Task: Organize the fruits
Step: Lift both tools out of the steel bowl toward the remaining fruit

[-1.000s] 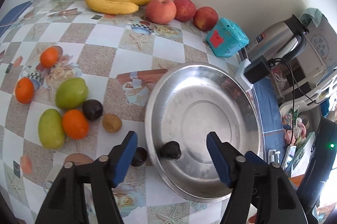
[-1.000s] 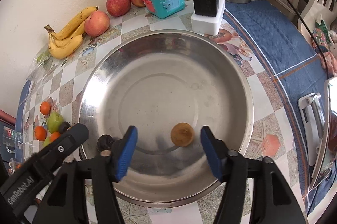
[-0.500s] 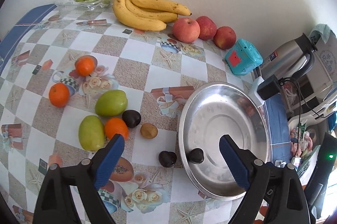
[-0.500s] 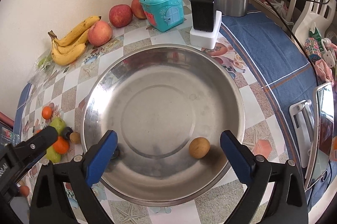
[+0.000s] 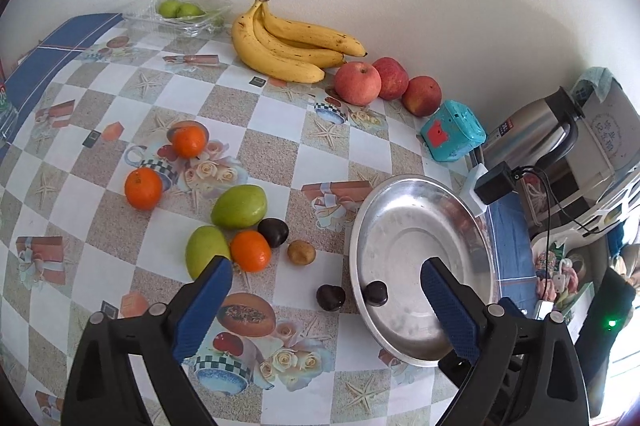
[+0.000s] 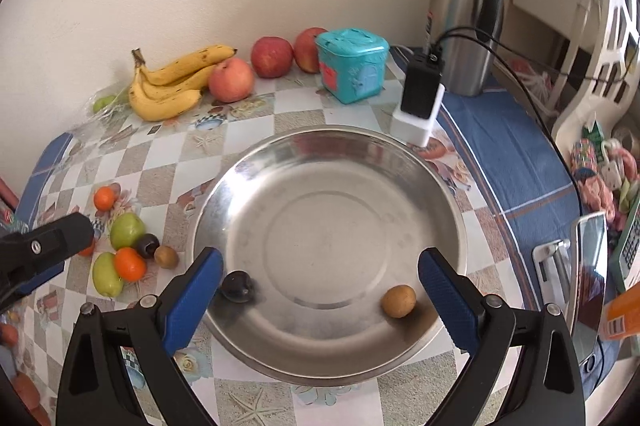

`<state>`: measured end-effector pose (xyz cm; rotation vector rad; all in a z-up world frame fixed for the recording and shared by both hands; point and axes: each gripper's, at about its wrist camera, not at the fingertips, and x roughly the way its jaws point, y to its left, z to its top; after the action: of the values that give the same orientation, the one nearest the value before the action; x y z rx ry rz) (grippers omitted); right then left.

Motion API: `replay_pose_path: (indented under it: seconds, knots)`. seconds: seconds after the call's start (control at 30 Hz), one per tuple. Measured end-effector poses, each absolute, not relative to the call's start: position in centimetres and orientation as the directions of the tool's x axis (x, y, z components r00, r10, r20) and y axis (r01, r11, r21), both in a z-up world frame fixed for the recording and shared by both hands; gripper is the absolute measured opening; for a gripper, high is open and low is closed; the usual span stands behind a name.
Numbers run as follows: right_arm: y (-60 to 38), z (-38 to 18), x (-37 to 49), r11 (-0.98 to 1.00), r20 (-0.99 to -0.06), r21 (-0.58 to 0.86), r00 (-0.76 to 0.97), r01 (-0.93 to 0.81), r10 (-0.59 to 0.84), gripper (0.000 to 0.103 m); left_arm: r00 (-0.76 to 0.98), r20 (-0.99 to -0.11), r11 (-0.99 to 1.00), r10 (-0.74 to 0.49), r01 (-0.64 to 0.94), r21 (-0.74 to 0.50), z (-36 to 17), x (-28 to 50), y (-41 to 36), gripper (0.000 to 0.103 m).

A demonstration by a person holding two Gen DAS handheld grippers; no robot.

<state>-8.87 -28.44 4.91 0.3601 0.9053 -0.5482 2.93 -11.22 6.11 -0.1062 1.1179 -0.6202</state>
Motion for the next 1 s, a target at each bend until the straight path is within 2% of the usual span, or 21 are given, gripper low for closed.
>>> replay_pose_path:
  seconds: [0.23,0.43,0.53,0.73,0.83,1.0]
  knots:
    - [-27.1,4.0,-8.4,0.818,-0.824,0.180,0.538,0.546,-0.179,0.098,0.307,-0.791,0.833,-0.529,0.366,-0.415,6.9,4.2,-8.4,0.099]
    - [-27.1,3.3,-7.7,0.793,-0.846,0.194,0.508,0.577,-0.163,0.098,0.322,-0.780,0.833,-0.537,0.347,-0.430,7.6,5.1,-6.7,0.100]
    - [-27.2,3.1,-7.5,0.782,-0.851,0.268,0.518,0.563,-0.081,0.098,0.330,-0.774,0.832,-0.540,0.347,-0.433,8.0,5.3,-6.1,0.100]
    - [-26.5,4.3,-7.0,0.777,-0.824,0.316,0.564,0.545,-0.060,0.098,0.338,-0.773,0.834,-0.537,0.350,-0.427,8.3,5.7,-5.5,0.101]
    - [-26.1,5.1,-6.5,0.785,-0.801,0.327,0.595,0.526,-0.066,0.098,0.340,-0.796,0.856,-0.501,0.330,-0.397,7.8,6.3,-5.0,0.101]
    - [-24.7,4.2,-5.5,0.810,-0.813,0.315,0.582,0.494,-0.038,0.098,0.349,-0.849,0.912,-0.397,0.255,-0.321,6.4,7.5,-3.5,0.101]
